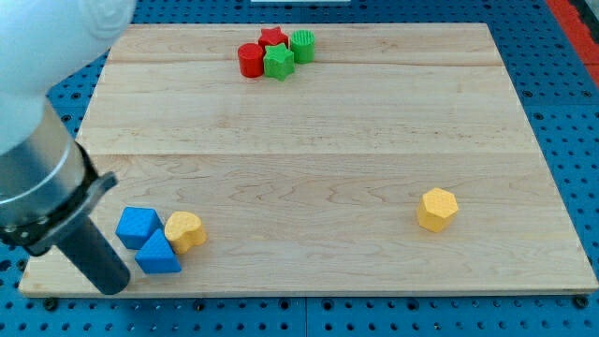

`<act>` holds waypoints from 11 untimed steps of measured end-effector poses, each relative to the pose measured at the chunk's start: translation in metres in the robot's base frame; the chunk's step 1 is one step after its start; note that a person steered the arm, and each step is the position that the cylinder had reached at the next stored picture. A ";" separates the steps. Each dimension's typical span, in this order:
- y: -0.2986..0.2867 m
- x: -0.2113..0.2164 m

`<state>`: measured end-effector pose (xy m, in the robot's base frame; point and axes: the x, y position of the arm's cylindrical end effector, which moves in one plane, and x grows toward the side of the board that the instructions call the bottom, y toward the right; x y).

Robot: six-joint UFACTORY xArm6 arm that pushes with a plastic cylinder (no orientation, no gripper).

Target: Move the yellow hexagon to the top right of the yellow heart

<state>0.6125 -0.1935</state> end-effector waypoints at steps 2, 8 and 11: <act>0.143 -0.013; 0.207 -0.100; 0.114 -0.091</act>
